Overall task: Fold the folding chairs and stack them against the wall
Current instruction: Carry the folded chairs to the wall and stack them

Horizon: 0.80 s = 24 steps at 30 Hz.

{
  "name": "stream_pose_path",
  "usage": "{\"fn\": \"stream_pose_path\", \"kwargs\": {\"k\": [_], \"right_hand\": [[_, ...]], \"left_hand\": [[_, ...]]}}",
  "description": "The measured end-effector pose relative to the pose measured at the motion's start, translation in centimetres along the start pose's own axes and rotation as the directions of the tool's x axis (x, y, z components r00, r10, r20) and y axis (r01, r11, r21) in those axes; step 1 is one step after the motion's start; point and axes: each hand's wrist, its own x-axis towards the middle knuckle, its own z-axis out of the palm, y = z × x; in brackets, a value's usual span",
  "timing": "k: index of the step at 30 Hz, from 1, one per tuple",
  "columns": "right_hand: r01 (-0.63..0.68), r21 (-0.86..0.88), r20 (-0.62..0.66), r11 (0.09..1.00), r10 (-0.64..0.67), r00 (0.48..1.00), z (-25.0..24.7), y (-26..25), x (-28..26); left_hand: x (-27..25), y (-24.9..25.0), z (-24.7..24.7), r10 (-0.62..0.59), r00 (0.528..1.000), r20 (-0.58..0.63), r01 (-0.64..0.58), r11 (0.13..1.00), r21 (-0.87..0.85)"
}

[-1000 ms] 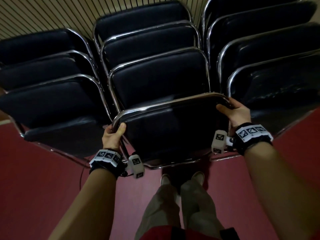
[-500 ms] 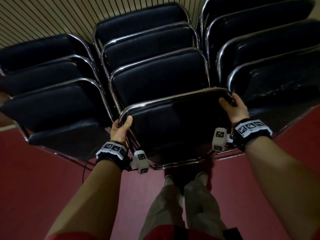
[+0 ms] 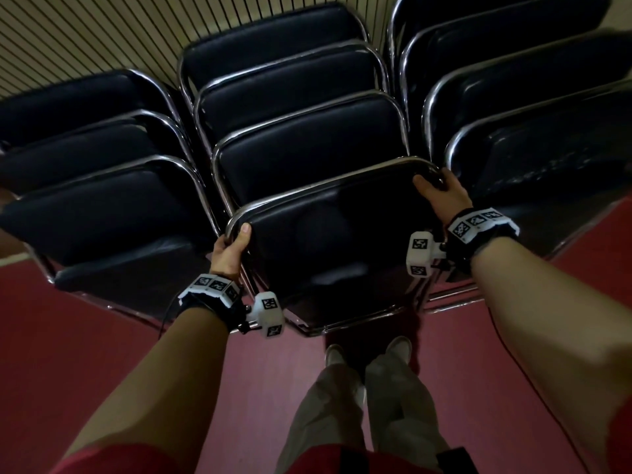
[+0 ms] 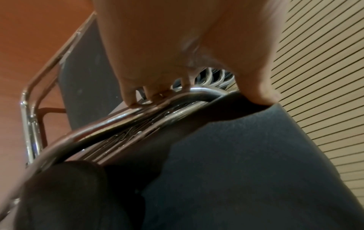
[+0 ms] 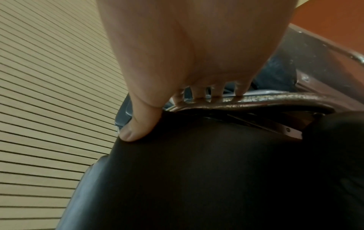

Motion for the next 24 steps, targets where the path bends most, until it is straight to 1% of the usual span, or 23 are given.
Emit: {"fn": "stream_pose_path", "kwargs": {"k": [1,4,7,9,11,13,15,17,20,22,24], "right_hand": [[0.008,-0.001,-0.001,1.0,-0.008,1.0,0.1,-0.1,0.0],[0.022,0.003,-0.009,1.0,-0.022,1.0,0.4,-0.3,0.1],[-0.02,0.043,0.037,0.999,0.019,0.999,1.0,0.7,0.5],[-0.045,0.08,0.077,0.996,0.039,0.996,1.4,2.4,1.6],[-0.063,0.09,0.091,0.994,0.055,0.994,1.7,2.4,0.5],[-0.073,0.094,0.114,0.993,0.062,0.991,1.8,2.3,-0.6],[-0.08,0.1,0.121,0.992,0.067,0.99,1.6,2.6,-0.9],[-0.088,0.134,0.125,0.987,0.072,0.99,1.3,3.0,-0.6],[-0.087,0.14,0.108,0.986,0.072,0.992,1.2,-0.5,-4.8],[-0.074,0.169,0.101,0.983,0.057,0.993,1.1,-1.7,-6.7],[-0.056,0.194,0.106,0.979,0.035,0.994,0.9,-2.2,-7.7]], "left_hand": [[0.0,0.1,0.1,0.008,1.0,-0.007,-0.008,1.0,0.004],[1.0,-0.4,0.2,-0.019,0.999,-0.04,0.019,1.0,0.004],[2.9,-1.2,0.0,-0.043,0.998,-0.055,0.042,0.999,-0.008],[0.8,0.2,0.9,-0.056,0.998,-0.028,0.057,0.997,0.042],[-0.1,0.5,1.5,-0.053,0.999,0.012,0.052,0.996,0.078],[-1.1,0.7,2.1,-0.023,0.999,0.028,0.021,0.995,0.098],[-1.7,0.8,2.3,-0.024,0.998,0.05,0.019,0.996,0.091],[-2.0,1.1,2.2,-0.004,0.998,0.055,-0.003,0.993,0.122],[-2.8,1.8,2.1,0.028,0.997,0.072,-0.037,0.991,0.126],[-3.8,2.5,2.0,0.051,0.994,0.093,-0.064,0.988,0.141],[-4.7,3.2,2.1,0.083,0.99,0.116,-0.096,0.988,0.118]]}}
